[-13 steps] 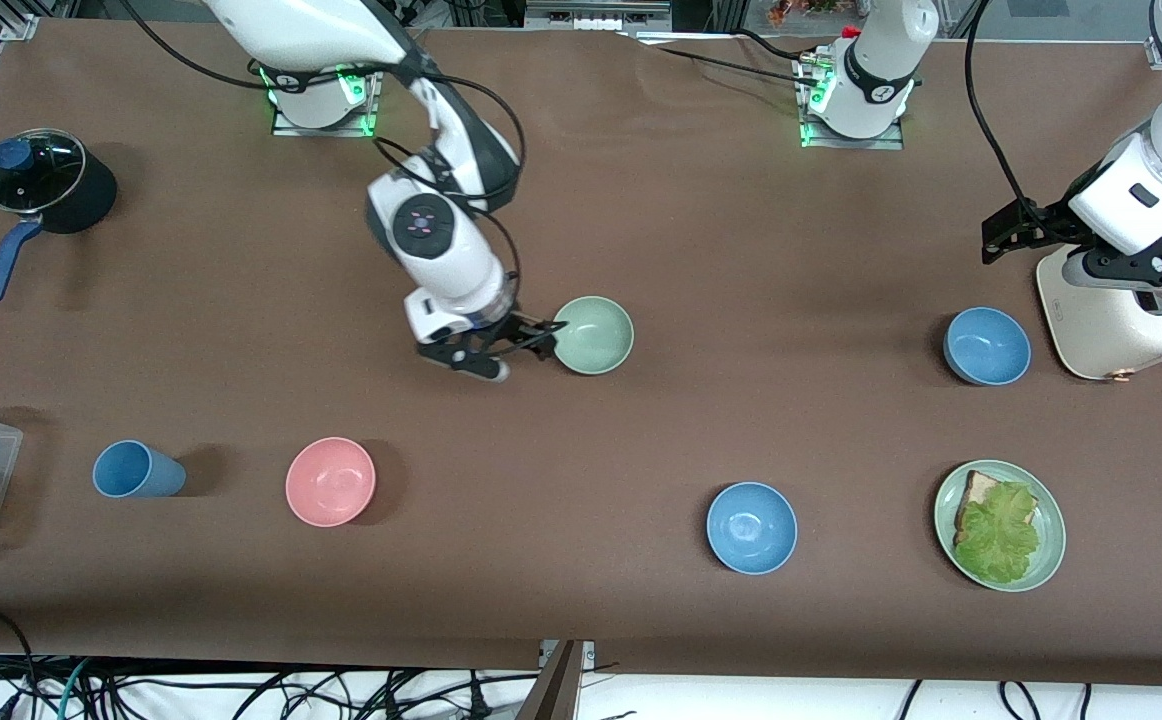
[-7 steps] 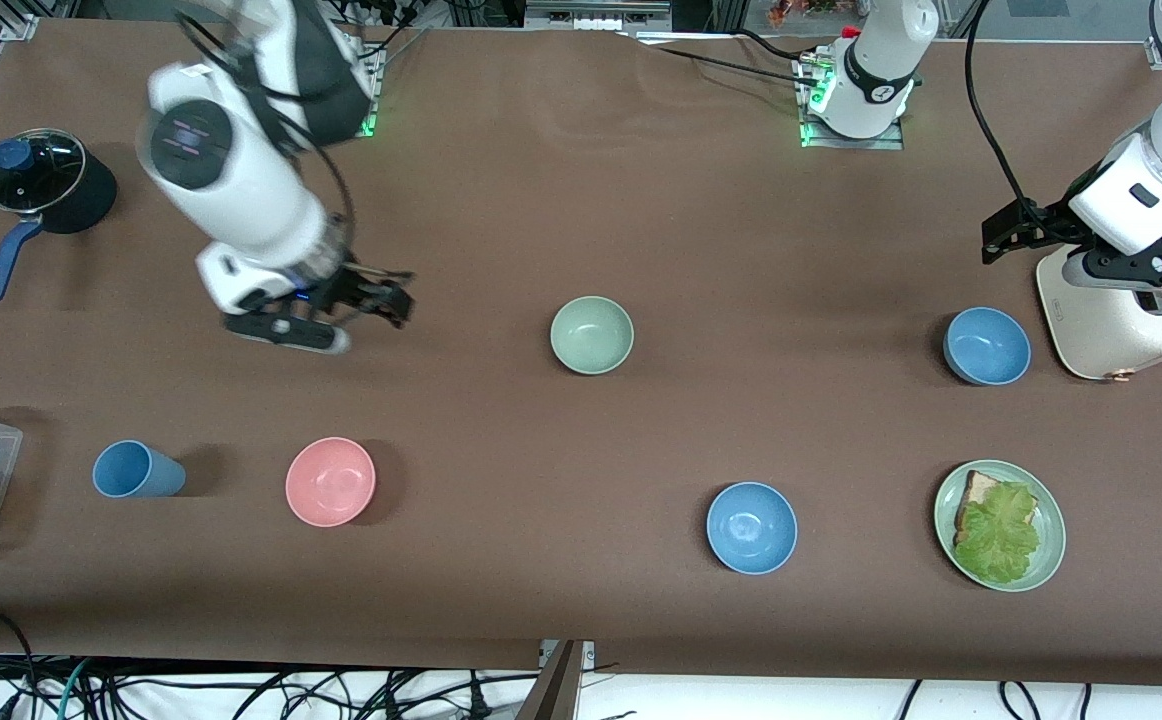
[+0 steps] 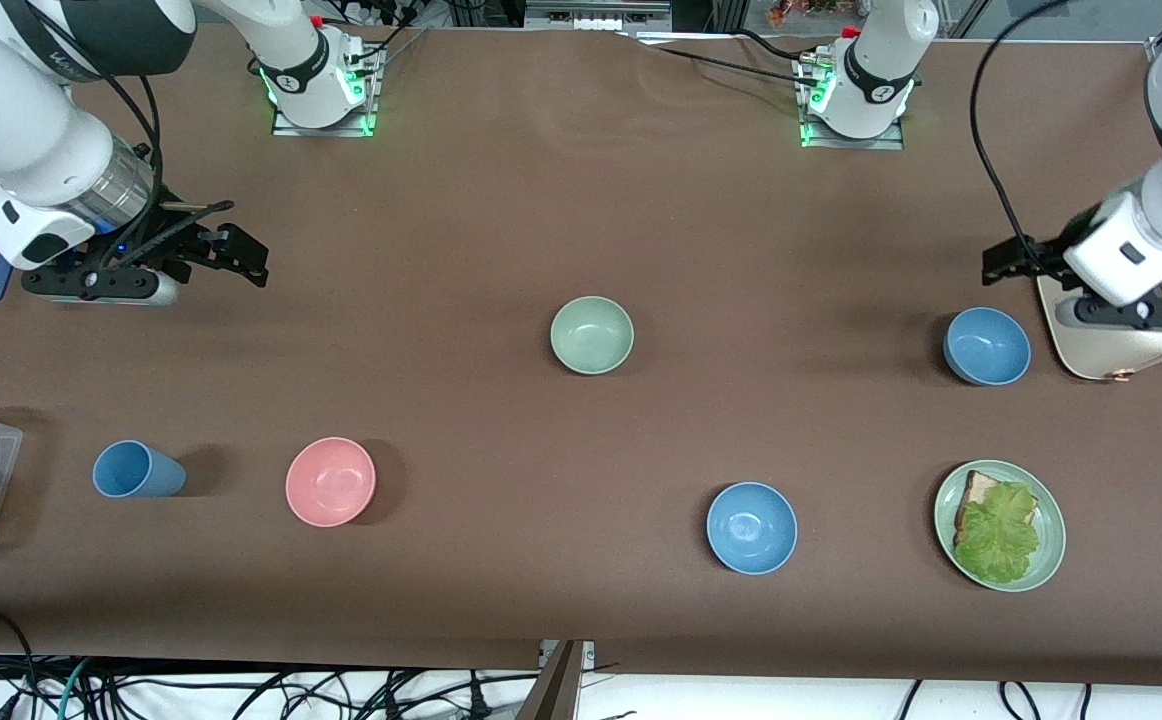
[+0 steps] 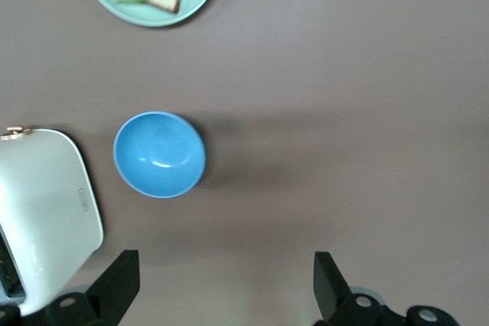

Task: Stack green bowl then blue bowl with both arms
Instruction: 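Release the green bowl and withdraw the right gripper while the left gripper reaches, then grasp the blue bowl beside the toaster by its rim with the left gripper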

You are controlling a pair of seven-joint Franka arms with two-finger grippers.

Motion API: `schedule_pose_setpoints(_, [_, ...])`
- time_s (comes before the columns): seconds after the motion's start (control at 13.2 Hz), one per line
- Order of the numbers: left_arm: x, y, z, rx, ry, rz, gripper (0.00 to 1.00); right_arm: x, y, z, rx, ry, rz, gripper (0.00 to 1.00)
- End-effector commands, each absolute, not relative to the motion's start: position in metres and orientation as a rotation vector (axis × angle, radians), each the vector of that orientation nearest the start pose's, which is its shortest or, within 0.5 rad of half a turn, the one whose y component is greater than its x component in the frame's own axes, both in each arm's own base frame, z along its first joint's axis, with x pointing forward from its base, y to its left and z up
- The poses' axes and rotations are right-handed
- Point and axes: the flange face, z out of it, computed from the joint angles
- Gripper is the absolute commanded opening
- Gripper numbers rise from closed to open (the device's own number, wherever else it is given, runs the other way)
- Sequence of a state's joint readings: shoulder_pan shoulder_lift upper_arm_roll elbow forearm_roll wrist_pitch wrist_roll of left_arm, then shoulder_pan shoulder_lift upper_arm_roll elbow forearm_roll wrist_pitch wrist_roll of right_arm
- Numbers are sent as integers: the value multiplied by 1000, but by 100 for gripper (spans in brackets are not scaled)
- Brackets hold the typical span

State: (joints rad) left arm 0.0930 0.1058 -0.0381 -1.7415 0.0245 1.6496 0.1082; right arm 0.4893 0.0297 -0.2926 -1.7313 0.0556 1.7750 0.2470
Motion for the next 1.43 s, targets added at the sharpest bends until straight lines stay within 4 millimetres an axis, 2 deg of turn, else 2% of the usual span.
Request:
schedule_pose_setpoints(0.0, [592, 103, 446, -3142, 275, 321, 100, 562, 109, 568, -3095, 90, 3, 100])
schedule_pose_setpoints(0.15, [603, 150, 401, -3150, 424, 286, 100, 565, 96, 568, -3094, 122, 17, 100])
schedule_pose_setpoints(0.23, [604, 166, 377, -3151, 526, 296, 100, 566, 90, 569, -3092, 127, 23, 100])
schedule_pose_setpoints(0.38, [600, 197, 345, -3146, 663, 290, 100, 568, 78, 570, -3089, 70, 17, 100])
schedule_pose_setpoints(0.6, [595, 198, 301, -3088, 913, 280, 100, 568, 72, 572, -3089, 78, 21, 100])
schedule_pose_setpoints(0.98, [567, 187, 231, -2966, 1069, 204, 100, 565, 67, 595, -3117, 65, 103, 100])
schedule_pose_setpoints(1.13, [563, 188, 205, -2956, 1103, 186, 99, 569, 63, 595, -3144, 17, 106, 100])
schedule_pose_setpoints(1.21, [561, 191, 200, -2963, 1096, 193, 80, 570, 61, 594, -3145, -5, 108, 100])
schedule_pose_setpoints(1.28, [561, 191, 199, -2965, 1094, 195, 46, 570, 58, 594, -3144, -12, 108, 100])
schedule_pose_setpoints(1.36, [561, 191, 199, -2965, 1094, 195, 27, 570, 54, 594, -3142, 0, 109, 100])
